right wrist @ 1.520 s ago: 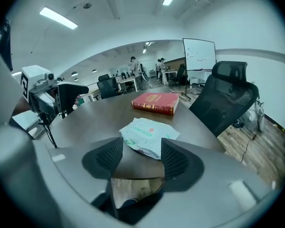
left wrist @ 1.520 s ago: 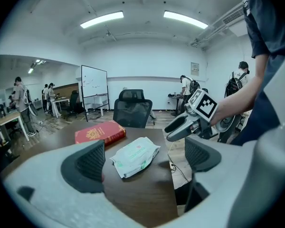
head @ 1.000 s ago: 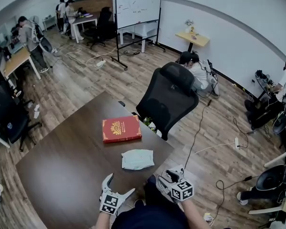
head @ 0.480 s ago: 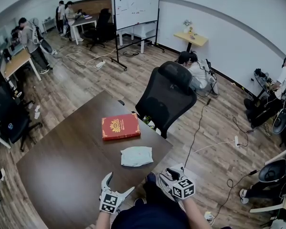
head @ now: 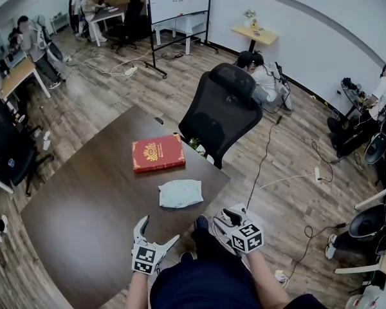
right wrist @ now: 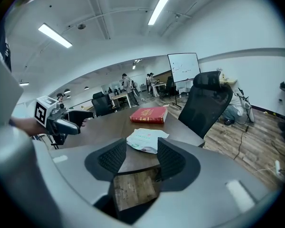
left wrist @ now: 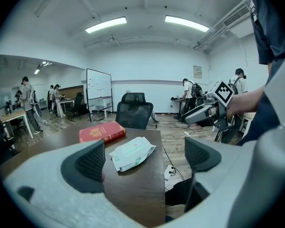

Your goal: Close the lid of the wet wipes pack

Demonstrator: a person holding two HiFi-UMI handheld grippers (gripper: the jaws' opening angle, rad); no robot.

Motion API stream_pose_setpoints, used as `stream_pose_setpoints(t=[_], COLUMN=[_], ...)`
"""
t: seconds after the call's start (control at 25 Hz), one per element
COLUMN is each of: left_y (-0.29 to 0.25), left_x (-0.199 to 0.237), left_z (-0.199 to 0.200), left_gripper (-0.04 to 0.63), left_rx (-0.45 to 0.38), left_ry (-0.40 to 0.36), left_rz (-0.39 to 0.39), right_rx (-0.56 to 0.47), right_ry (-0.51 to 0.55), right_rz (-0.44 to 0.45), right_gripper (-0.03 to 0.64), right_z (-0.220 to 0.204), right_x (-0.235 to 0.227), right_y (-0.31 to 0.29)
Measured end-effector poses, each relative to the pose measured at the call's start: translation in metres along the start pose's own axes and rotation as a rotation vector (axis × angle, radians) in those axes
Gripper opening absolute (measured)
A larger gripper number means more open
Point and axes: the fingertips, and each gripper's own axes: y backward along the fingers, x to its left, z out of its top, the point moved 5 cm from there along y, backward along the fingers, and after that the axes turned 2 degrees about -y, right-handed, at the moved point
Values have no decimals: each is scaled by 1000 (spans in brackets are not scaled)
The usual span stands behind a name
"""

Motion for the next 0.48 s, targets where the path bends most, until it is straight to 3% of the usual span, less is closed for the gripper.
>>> stream_pose_setpoints(t=[0.48], left_y=[-6], left_x=[-8], left_z=[0], left_gripper=[520], left_rx=[9], left_ry=[8], left_rz=[-11], right_rx=[4], right_ry=[10], right_rz=[7], right_gripper=[218], right_z=[4], right_x=[-4], right_y=[4])
